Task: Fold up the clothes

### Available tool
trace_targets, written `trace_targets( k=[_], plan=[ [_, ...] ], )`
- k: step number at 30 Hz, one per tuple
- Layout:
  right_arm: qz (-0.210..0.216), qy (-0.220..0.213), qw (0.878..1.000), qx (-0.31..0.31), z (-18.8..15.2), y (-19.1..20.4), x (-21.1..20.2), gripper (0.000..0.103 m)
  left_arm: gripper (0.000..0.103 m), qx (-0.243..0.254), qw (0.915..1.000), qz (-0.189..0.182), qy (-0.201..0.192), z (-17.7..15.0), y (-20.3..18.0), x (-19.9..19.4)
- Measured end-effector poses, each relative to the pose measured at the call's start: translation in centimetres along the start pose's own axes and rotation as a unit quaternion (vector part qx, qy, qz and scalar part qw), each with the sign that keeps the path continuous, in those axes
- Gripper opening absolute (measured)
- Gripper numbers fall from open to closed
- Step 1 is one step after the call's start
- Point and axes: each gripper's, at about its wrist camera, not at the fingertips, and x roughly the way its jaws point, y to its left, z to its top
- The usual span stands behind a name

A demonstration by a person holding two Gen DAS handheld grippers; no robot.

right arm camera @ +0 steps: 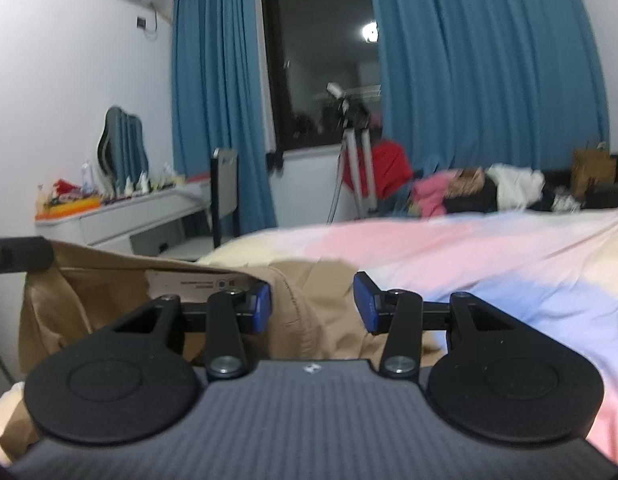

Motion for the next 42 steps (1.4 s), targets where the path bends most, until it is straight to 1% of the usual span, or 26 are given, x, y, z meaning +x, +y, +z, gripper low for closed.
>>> trace_targets(
  k=[3, 6, 12, 15, 19, 20, 21, 25, 27, 28, 30, 32, 33, 34, 35, 37, 42],
  plan=[
    [-0.002, -0.005, 1.0, -0.015, 0.3, -0.3, -1.1, 0.047, 0.002, -0.007, 0.9996, -0.012, -0.023, 0.2, -0.1, -0.7],
    [0.006, 0.012, 1.0, -0.01, 0.5, -0.8, -2.0, 0.047, 0.002, -0.022, 0.9989, -0.024, -0.035, 0.4, 0.1, -1.1],
    [0.019, 0.079, 0.997, 0.013, -1.2, -0.3, -2.2, 0.047, 0.002, -0.02, 0.9991, -0.024, -0.027, 0.3, -0.2, -0.8],
    [0.029, 0.095, 0.994, 0.036, -2.2, 1.1, -2.8, 0.047, 0.002, -0.022, 0.9993, -0.018, -0.023, 0.3, -0.1, -0.5],
    [0.06, 0.11, 0.991, 0.048, -3.5, 3.0, -2.6, 0.046, 0.002, -0.026, 0.9994, -0.012, -0.02, 0.3, 0.0, -0.4],
    [0.054, 0.11, 0.991, 0.054, -3.7, 3.2, -2.1, 0.046, 0.002, -0.026, 0.9994, -0.011, -0.021, 0.4, 0.0, -0.4],
    [0.039, 0.111, 0.991, 0.068, -3.8, 3.0, -1.2, 0.046, 0.002, -0.026, 0.9994, -0.01, -0.022, 0.4, 0.0, -0.5],
    [-0.036, 0.122, 0.983, 0.135, -3.8, 1.8, 3.0, 0.046, 0.002, -0.028, 0.9992, -0.01, -0.026, 0.5, 0.1, -0.5],
    [-0.064, 0.136, 0.979, 0.135, -3.9, 1.7, 4.8, 0.046, 0.002, -0.029, 0.9992, -0.01, -0.025, 0.4, 0.1, -0.5],
    [-0.067, 0.142, 0.978, 0.135, -4.1, 1.7, 5.4, 0.046, 0.002, -0.028, 0.9993, -0.009, -0.023, 0.3, 0.1, -0.4],
    [-0.059, 0.151, 0.978, 0.132, -4.4, 2.0, 6.2, 0.046, 0.002, -0.026, 0.9994, -0.009, -0.02, 0.2, 0.2, -0.1],
    [-0.056, 0.154, 0.98, 0.112, -4.7, 2.4, 6.3, 0.03, 0.002, -0.028, 0.9994, -0.007, -0.017, 0.1, 0.3, 0.2],
    [-0.056, 0.155, 0.98, 0.108, -4.8, 2.4, 6.2, 0.014, 0.002, -0.03, 0.9994, -0.005, -0.016, 0.1, 0.3, 0.4],
    [-0.055, 0.156, 0.981, 0.103, -4.9, 2.4, 6.1, 0.01, 0.002, -0.032, 0.9994, -0.004, -0.015, 0.0, 0.4, 0.6],
    [-0.054, 0.156, 0.981, 0.101, -4.9, 2.2, 5.8, 0.009, 0.002, -0.034, 0.9993, -0.001, -0.013, 0.0, 0.5, 0.8],
    [-0.048, 0.156, 0.981, 0.1, -4.5, 1.8, 5.1, 0.004, 0.002, -0.038, 0.9992, 0.006, -0.009, 0.0, 0.8, 1.2],
    [-0.025, 0.152, 0.986, 0.067, -2.9, 0.6, 1.4, 0.002, 0.002, -0.048, 0.9987, 0.017, 0.001, -0.1, 1.6, 1.6]
  ],
)
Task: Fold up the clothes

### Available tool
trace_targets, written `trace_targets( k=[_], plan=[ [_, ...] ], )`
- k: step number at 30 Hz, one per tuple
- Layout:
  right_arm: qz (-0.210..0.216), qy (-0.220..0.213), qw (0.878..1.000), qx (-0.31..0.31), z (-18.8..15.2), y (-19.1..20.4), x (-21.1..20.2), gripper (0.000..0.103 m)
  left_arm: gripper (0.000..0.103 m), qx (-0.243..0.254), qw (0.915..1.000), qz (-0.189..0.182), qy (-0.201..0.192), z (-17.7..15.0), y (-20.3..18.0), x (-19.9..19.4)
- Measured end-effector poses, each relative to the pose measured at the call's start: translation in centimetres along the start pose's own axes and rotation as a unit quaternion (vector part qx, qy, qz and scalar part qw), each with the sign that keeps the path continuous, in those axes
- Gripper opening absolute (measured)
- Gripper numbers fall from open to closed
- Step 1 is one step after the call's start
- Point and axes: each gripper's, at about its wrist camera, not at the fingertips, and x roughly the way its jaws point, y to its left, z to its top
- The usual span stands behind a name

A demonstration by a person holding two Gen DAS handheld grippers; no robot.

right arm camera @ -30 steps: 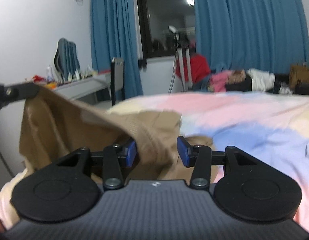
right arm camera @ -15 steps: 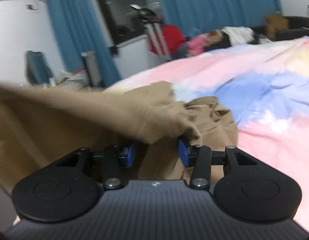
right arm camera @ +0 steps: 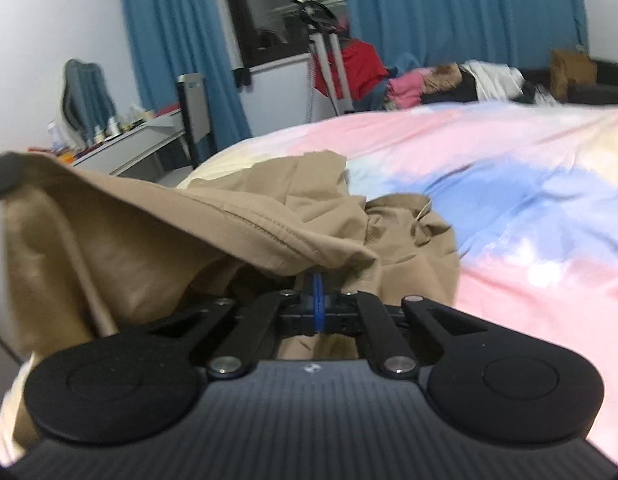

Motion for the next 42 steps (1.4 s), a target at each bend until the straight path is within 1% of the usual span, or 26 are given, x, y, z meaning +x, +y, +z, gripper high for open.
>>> trace_targets(
  k=[3, 5, 7, 8, 11, 13, 16, 19, 24, 28, 32, 37, 38, 39, 40, 42],
  plan=[
    [0.018, 0.007, 1.0, 0.009, 0.0, -1.3, -2.0, 0.002, 0.002, -0.011, 0.9999, -0.003, 0.0, 0.1, 0.2, -0.3],
    [0.043, 0.013, 0.998, 0.031, -0.1, -1.8, -2.2, 0.003, 0.002, -0.015, 0.9999, -0.007, -0.001, 0.3, 0.2, -0.5],
    [0.05, 0.02, 0.997, 0.046, -0.4, -1.5, -1.6, 0.005, 0.003, -0.011, 0.9999, -0.006, -0.005, 0.4, -0.1, -0.7],
    [0.047, 0.024, 0.997, 0.049, -0.5, -1.2, -1.2, 0.006, 0.003, -0.008, 0.9999, -0.003, -0.006, 0.3, -0.2, -0.7],
    [0.018, 0.046, 0.998, 0.037, -1.0, 0.2, 0.7, 0.007, 0.003, -0.011, 0.9999, 0.003, -0.008, 0.3, -0.4, -0.6],
    [0.015, 0.058, 0.998, 0.032, -1.1, 0.8, 1.9, 0.007, 0.003, -0.018, 0.9998, 0.004, -0.011, 0.3, -0.2, -0.5],
    [0.006, 0.062, 0.998, 0.028, -1.0, 1.6, 3.0, 0.007, 0.003, -0.033, 0.9994, 0.004, -0.011, 0.4, 0.4, -0.3],
    [-0.001, 0.058, 0.998, 0.031, -0.9, 1.9, 3.1, 0.007, 0.003, -0.035, 0.9992, 0.012, -0.011, 0.3, 0.8, -0.2],
    [-0.021, 0.059, 0.997, 0.034, -1.2, 2.1, 3.1, 0.008, 0.003, -0.039, 0.9991, 0.018, 0.005, 0.2, 1.3, 0.6],
    [-0.017, 0.061, 0.997, 0.048, -1.9, 2.2, 2.9, 0.008, 0.003, -0.044, 0.9985, 0.025, 0.023, -0.1, 1.8, 1.4],
    [-0.015, 0.05, 0.997, 0.061, -2.8, 2.4, 2.4, 0.008, 0.003, -0.046, 0.9979, 0.033, 0.031, -0.4, 2.1, 1.8],
    [-0.018, 0.051, 0.997, 0.046, -3.6, 2.9, 2.3, 0.009, 0.003, -0.048, 0.9977, 0.037, 0.031, -0.4, 2.2, 1.8],
    [-0.018, 0.051, 0.998, 0.044, -3.8, 3.0, 2.2, 0.013, 0.003, -0.048, 0.9977, 0.038, 0.029, -0.4, 2.2, 1.8],
    [-0.018, 0.046, 0.998, 0.039, -4.0, 3.2, 2.0, 0.03, 0.004, -0.046, 0.9978, 0.039, 0.028, -0.3, 2.2, 1.8],
    [-0.018, 0.037, 0.999, 0.03, -4.3, 3.5, 1.8, 0.038, 0.004, -0.046, 0.9977, 0.041, 0.028, -0.3, 2.1, 1.9],
    [-0.022, 0.014, 1.0, 0.01, -4.7, 4.2, 1.2, 0.047, 0.004, -0.046, 0.9975, 0.045, 0.029, -0.3, 2.1, 2.0]
  ],
)
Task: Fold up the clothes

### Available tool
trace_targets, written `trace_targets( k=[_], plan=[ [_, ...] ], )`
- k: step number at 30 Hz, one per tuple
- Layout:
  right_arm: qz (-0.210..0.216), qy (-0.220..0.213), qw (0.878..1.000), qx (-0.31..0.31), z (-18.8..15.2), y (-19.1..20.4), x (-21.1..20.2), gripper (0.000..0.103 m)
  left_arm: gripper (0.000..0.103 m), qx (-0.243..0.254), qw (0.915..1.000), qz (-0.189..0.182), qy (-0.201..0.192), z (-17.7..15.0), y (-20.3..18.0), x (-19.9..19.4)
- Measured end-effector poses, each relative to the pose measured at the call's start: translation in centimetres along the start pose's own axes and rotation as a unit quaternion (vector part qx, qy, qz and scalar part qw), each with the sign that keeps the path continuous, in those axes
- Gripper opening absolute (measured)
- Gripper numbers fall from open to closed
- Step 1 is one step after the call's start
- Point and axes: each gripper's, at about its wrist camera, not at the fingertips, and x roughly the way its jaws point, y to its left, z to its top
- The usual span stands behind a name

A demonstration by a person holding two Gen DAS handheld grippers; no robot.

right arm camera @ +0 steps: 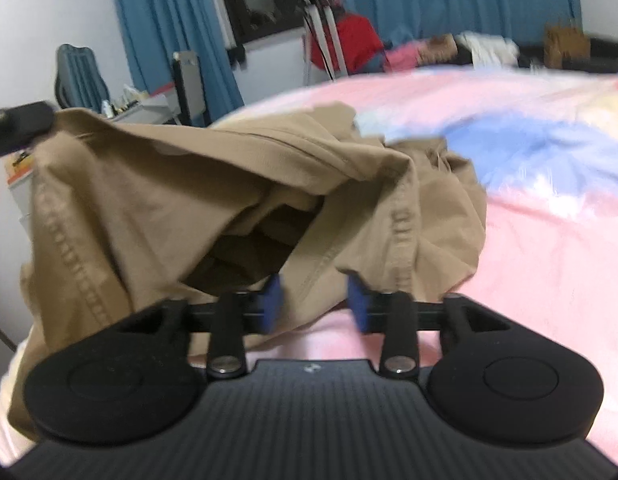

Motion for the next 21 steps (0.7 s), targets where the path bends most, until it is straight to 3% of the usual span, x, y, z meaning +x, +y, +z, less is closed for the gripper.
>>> trace_targets(
  k=[3, 8, 14, 18, 20, 21],
  plan=[
    [-0.001, -0.036, 0.999, -0.04, -0.3, 1.1, -1.0, 0.066, 0.004, 0.002, 1.0, 0.005, 0.002, -0.1, -0.1, -0.1],
    [0.002, -0.06, 0.997, -0.047, 0.2, 1.1, -1.3, 0.067, 0.005, 0.001, 0.9999, 0.006, -0.008, 0.2, -0.2, -0.5],
    [-0.015, -0.039, 0.999, -0.001, 2.1, 0.3, 1.6, 0.066, 0.005, -0.012, 0.9994, -0.005, -0.031, 0.6, 0.2, -1.2],
    [-0.052, -0.018, 0.998, -0.026, 2.4, 1.5, 4.1, 0.056, 0.005, -0.005, 0.9996, -0.008, -0.027, 0.5, 0.1, -0.9],
    [-0.067, -0.002, 0.997, -0.028, 2.4, 1.7, 5.3, 0.043, 0.005, -0.003, 0.9997, -0.009, -0.022, 0.3, 0.0, -0.7],
    [-0.075, 0.008, 0.997, -0.029, 2.3, 1.7, 5.9, 0.031, 0.005, -0.002, 0.9997, -0.01, -0.02, 0.3, 0.0, -0.6]
  ],
)
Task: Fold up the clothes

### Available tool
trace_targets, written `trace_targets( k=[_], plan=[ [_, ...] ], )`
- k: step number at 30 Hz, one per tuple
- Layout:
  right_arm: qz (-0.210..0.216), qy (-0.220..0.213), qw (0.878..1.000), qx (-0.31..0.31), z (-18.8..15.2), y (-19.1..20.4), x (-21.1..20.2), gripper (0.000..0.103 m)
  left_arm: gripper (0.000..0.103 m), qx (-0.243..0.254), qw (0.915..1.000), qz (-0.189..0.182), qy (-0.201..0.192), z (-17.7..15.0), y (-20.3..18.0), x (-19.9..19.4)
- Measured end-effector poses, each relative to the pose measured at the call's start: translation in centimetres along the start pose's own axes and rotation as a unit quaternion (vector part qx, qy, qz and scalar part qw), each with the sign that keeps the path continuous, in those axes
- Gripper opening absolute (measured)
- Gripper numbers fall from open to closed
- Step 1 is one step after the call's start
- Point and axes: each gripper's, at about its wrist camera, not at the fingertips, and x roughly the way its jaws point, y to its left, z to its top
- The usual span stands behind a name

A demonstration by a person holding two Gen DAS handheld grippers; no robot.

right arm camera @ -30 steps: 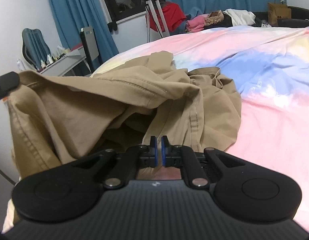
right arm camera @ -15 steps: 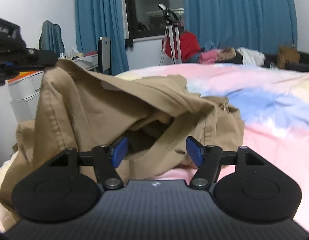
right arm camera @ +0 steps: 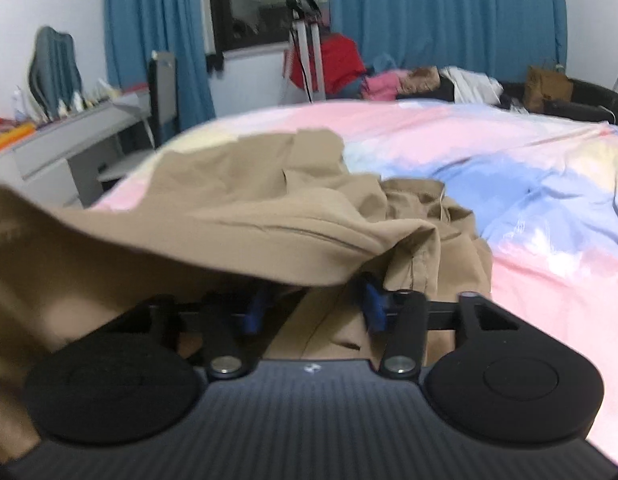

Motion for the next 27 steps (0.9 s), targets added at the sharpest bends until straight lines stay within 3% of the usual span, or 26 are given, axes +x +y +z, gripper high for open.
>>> trace_targets(
  k=[1, 4, 8, 12, 16, 22, 27],
  plan=[
    [-0.004, 0.005, 1.0, 0.0, 0.0, -0.1, 0.2, 0.018, 0.005, 0.001, 1.0, -0.001, 0.001, -0.1, 0.1, 0.1],
    [-0.004, 0.008, 1.0, -0.005, 0.0, -0.7, -0.2, 0.007, 0.005, 0.0, 1.0, -0.001, 0.008, -0.3, 0.3, 0.4],
    [0.017, 0.004, 0.998, -0.062, 0.8, -1.3, -2.8, 0.006, 0.005, -0.003, 0.9998, -0.005, 0.019, -0.3, 0.7, 0.6],
    [0.055, 0.028, 0.992, -0.11, 1.6, -3.2, -5.7, 0.006, 0.006, 0.009, 0.9995, -0.018, 0.026, -0.3, 0.5, 0.1],
    [0.089, 0.07, 0.989, -0.1, 2.1, -6.1, -7.1, 0.006, 0.011, 0.049, 0.9958, -0.048, 0.06, -1.2, -0.5, -0.9],
    [0.135, 0.093, 0.986, -0.006, 0.8, -10.0, -7.2, 0.006, 0.028, 0.165, 0.9709, -0.105, 0.139, -4.8, -5.6, -2.2],
    [0.173, 0.111, 0.977, 0.065, 0.8, -12.4, -7.2, 0.006, 0.042, 0.26, 0.9419, -0.096, 0.189, -10.2, -10.5, -1.5]
  ],
)
